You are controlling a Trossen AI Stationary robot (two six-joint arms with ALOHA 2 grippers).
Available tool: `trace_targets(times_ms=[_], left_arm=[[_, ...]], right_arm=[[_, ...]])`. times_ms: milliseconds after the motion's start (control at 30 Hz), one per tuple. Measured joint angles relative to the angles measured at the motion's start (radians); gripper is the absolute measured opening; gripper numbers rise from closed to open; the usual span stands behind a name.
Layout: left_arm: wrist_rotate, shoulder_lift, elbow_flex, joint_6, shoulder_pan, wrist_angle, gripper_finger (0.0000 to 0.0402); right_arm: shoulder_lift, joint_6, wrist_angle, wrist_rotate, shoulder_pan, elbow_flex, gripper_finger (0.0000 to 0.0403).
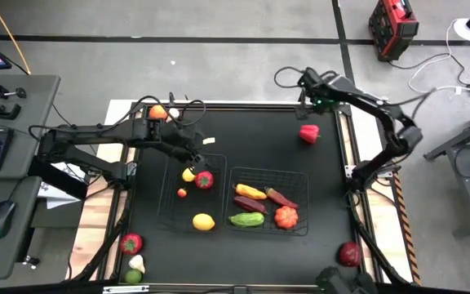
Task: Sort produce into baskets
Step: Put the red bell pepper into the right wire basket
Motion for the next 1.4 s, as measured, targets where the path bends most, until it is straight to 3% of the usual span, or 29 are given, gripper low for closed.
trace_targets(times_ms=[133, 467, 800, 967, 1400], left_arm=[[0.000, 0.000, 0.000, 0.001, 0.000, 0.007, 0.0395], [0.000, 0.000, 0.000, -0.031, 0.001, 0.011, 0.0395], [-0.018, 0.000, 0.000, -0.078, 0.001, 0.016, 0.0395], [-0.027, 0.000, 0.000, -0.080, 0.004, 0.040, 0.0395], [-0.027, 0.000, 0.000, -0.089, 0.028, 0.040, 0.0395]], right_arm=[[-0.021, -0.279, -0.063, -0.177, -0.041, 0.000, 0.0399], [0.142, -0.534, -0.091, -0.199, -0.038, 0.000, 0.0399], [0.231, -0.640, -0.099, -0.219, -0.039, 0.000, 0.0399], [0.272, -0.630, -0.092, -0.285, -0.038, 0.000, 0.0399], [0.280, -0.620, -0.109, -0.250, -0.034, 0.000, 0.0399]])
